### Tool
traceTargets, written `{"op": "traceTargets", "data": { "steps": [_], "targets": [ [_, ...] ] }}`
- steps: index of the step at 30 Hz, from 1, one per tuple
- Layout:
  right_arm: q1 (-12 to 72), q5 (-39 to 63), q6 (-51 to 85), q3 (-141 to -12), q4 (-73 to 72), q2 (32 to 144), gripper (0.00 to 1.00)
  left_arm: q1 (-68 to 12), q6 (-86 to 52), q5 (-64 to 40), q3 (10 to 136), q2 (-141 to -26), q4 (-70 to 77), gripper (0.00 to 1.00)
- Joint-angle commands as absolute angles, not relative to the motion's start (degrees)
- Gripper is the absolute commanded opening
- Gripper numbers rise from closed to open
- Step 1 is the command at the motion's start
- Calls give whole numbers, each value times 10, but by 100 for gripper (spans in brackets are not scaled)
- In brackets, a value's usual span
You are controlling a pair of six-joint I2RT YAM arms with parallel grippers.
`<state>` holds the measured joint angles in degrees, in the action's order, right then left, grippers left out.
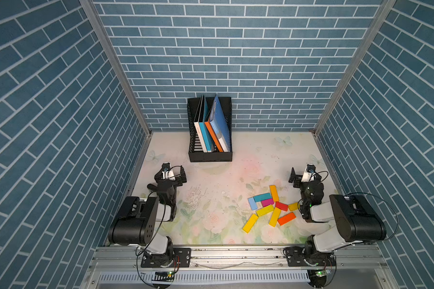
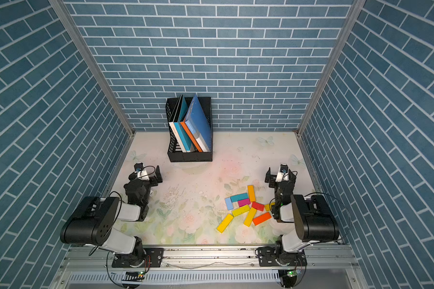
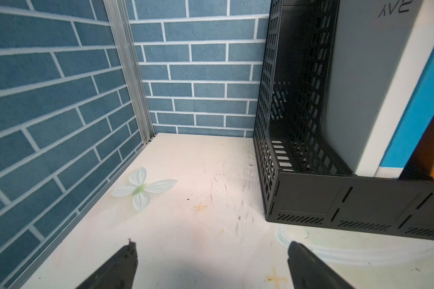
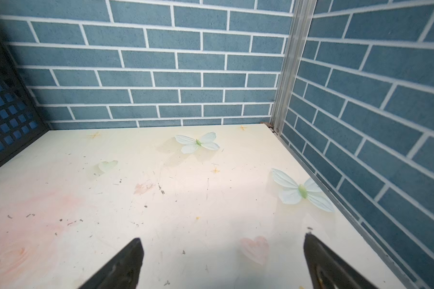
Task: Assemble the letter h with building blocks
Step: Pick up the building block from the center of the board.
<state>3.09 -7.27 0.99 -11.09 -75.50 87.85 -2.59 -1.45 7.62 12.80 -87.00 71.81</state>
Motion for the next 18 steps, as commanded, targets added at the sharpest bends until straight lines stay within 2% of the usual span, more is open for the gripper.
{"op": "traceTargets", "data": {
  "steps": [1,18],
  "targets": [
    [34,-66,-8,-114,-763,879,99,-25,-7,73,124,-868,727,100],
    [34,-66,-8,-115,-763,879,99,-19,-10,62,127,-869,723,100]
  ]
}}
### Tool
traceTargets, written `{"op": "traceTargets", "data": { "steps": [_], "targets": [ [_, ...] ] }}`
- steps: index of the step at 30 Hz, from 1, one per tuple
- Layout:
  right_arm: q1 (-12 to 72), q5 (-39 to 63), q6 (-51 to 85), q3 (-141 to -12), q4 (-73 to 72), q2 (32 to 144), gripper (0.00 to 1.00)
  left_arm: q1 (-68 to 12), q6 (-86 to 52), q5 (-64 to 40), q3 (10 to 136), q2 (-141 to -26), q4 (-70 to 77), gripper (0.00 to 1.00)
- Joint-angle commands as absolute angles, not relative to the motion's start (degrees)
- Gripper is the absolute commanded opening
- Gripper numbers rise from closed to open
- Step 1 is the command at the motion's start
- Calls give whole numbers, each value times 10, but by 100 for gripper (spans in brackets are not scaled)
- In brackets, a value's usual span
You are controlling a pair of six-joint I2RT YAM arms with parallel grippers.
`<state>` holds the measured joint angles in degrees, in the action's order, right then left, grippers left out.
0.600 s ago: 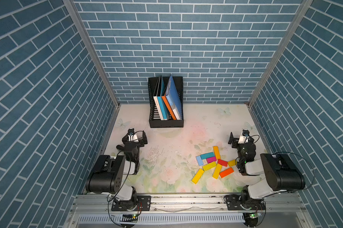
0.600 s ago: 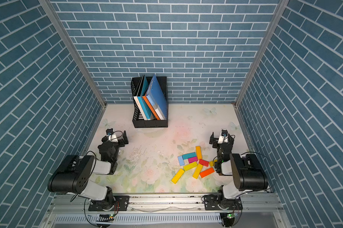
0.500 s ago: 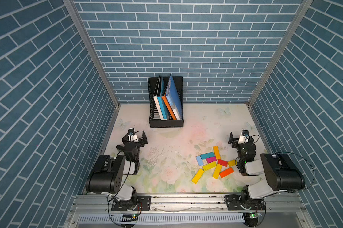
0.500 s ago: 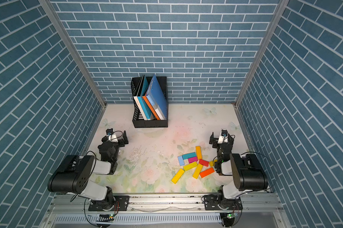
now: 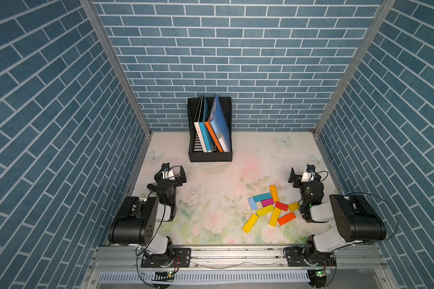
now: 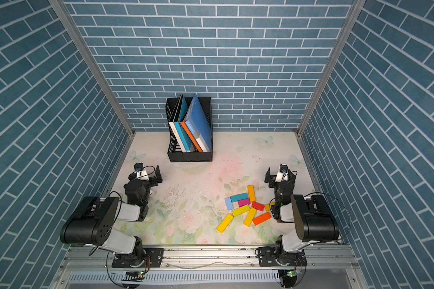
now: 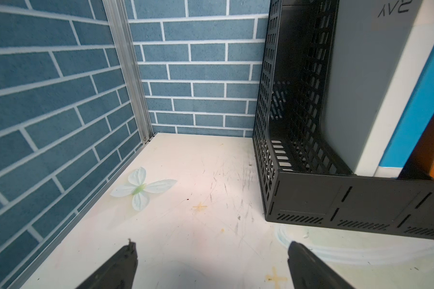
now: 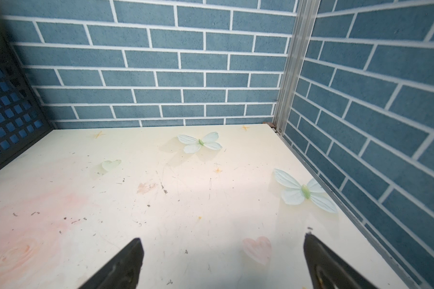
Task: Assemble the letter h with building blocks
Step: Pick up the building block from the center of the board.
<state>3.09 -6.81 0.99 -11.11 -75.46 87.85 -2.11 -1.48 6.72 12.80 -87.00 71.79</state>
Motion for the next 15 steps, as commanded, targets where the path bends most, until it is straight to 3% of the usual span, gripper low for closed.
{"op": "traceTargets", "data": {
  "steps": [1,4,6,8,10,13,15],
  "targets": [
    [34,-68,-8,-114,-765,879,99,-19,-10,62,127,-869,723,100],
    [44,-156,6,-161,-611,783,99,-19,-17,79,132,-853,712,100],
    [64,-237,73,-281,-357,676,99,-18,-42,129,207,-760,515,100],
    [65,-232,183,-380,-168,614,99,-19,-128,161,264,-685,381,100],
    [65,-206,260,-392,-115,570,100,-37,-214,154,287,-619,289,100],
    [51,-165,382,-348,-101,530,99,-158,-266,217,305,-561,200,100],
    [61,-153,405,-401,13,559,99,-268,-271,253,310,-560,175,100]
  ]
}}
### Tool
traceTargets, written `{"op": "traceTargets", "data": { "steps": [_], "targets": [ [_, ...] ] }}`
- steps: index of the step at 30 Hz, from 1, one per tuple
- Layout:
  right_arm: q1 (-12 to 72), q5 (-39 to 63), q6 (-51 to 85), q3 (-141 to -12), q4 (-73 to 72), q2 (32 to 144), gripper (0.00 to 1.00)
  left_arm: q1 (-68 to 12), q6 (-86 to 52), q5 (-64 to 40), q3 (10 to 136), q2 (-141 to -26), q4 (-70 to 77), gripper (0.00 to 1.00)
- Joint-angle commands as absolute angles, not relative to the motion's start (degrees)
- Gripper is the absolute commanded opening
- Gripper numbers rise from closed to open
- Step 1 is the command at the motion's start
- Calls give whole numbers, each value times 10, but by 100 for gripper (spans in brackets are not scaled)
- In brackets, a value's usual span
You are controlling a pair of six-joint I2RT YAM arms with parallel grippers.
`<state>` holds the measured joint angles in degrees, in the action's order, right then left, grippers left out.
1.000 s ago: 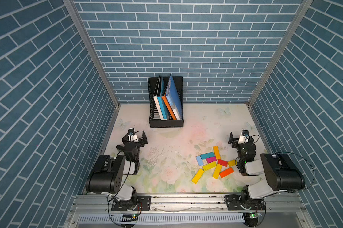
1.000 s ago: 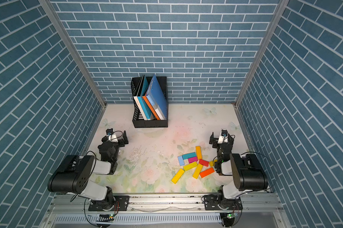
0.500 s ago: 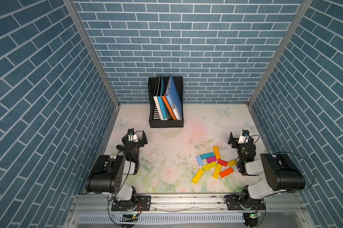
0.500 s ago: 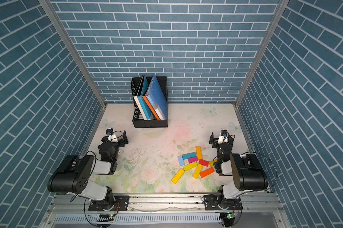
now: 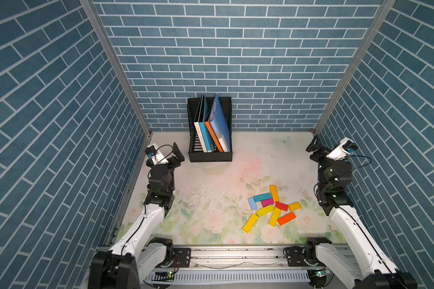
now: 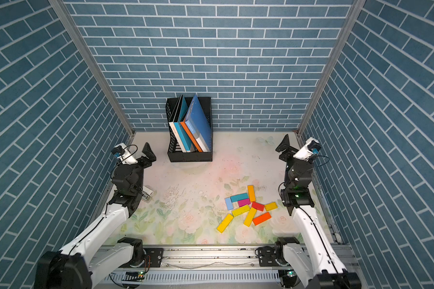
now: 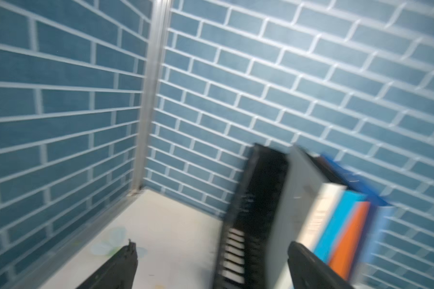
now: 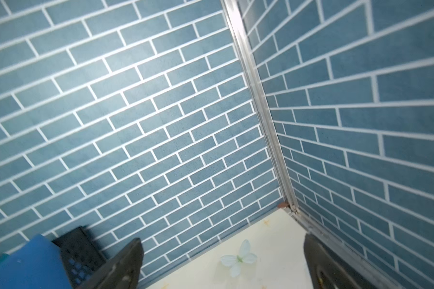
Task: Assemble the letter h with building blocks
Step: Pick up the building block from the center of the board.
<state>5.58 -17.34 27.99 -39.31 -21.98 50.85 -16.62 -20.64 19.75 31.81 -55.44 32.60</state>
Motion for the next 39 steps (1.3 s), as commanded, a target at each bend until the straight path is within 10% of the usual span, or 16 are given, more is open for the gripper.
{"op": "traceTargets", "data": {
  "steps": [1,5,15,28,39],
  "targets": [
    [76,-161,412,-425,63,575,99,-311,-273,258,318,-568,157,99],
    [175,-310,559,-488,282,596,99,-493,-275,284,364,-639,62,99],
    [190,-163,515,-413,279,512,91,-723,-222,147,458,-827,-44,86],
    [201,-179,508,-454,349,546,83,-756,-225,51,597,-1016,-199,74],
    [201,-192,490,-458,363,537,82,-756,-276,98,655,-1095,-265,30]
  ]
}}
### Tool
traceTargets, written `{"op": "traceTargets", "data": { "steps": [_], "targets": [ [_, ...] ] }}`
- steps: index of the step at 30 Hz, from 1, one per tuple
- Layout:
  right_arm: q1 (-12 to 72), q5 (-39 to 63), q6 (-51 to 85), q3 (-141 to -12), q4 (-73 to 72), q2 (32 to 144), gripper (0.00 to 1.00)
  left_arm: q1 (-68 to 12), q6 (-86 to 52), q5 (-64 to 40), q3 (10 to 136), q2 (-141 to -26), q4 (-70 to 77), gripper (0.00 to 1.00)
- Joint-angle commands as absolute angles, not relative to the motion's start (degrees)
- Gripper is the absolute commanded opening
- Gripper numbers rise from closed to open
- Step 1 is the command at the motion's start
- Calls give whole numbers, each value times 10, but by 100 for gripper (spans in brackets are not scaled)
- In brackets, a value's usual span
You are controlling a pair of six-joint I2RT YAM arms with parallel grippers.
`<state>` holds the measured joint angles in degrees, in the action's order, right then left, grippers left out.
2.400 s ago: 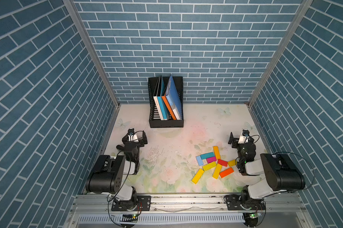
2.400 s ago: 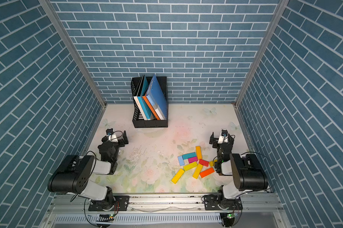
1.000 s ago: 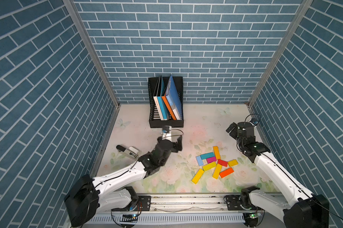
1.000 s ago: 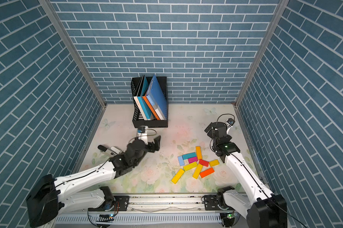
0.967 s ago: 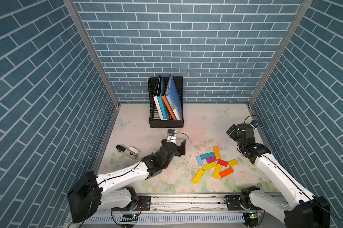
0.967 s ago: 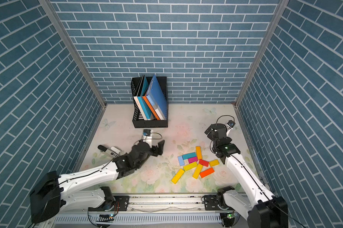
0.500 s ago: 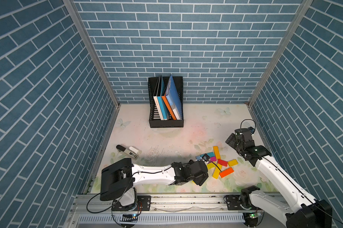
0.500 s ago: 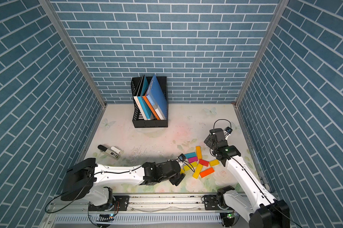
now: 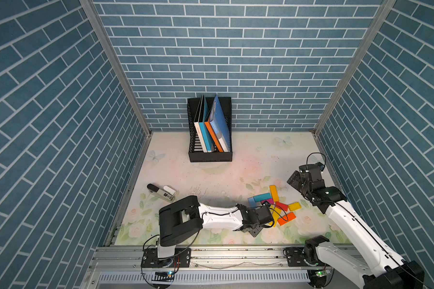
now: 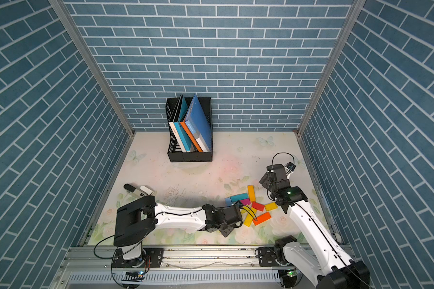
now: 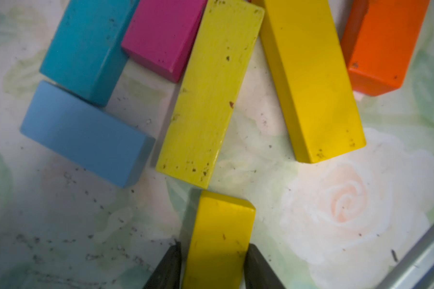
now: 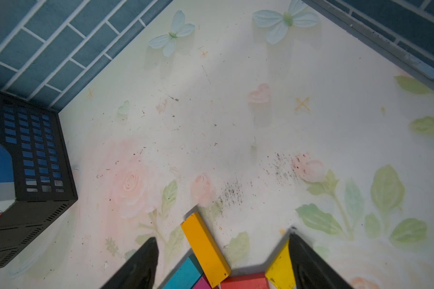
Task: Assemble the letter h with building blocks
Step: Pick up the building block from the center of the board, then place the building block at the center of the board.
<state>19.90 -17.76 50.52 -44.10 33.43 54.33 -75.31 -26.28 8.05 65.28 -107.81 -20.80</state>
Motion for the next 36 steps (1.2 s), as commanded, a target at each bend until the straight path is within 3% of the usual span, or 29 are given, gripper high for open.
{"op": "traceTargets", "data": {
  "steps": [1,8,13,18,24,33,34,36],
  "targets": [
    [202,-194,489,-460,365,535,82,-755,-283,99,660,-1092,-272,24],
    [201,-199,485,-478,380,527,81,-731,-314,141,662,-1024,-319,9],
    [202,-157,473,-485,365,546,79,-571,-331,125,614,-962,-281,6],
    [231,-129,476,-487,338,579,74,-430,-326,118,624,-1006,-235,0],
    [270,-136,484,-501,337,607,74,-389,-320,126,662,-1072,-231,0],
    [284,-134,487,-498,328,623,74,-383,-346,137,632,-1058,-221,0],
    [286,-134,487,-499,328,625,74,-383,-346,136,631,-1058,-221,2],
    [288,-134,487,-501,327,626,74,-383,-351,133,630,-1060,-222,21]
  ]
}}
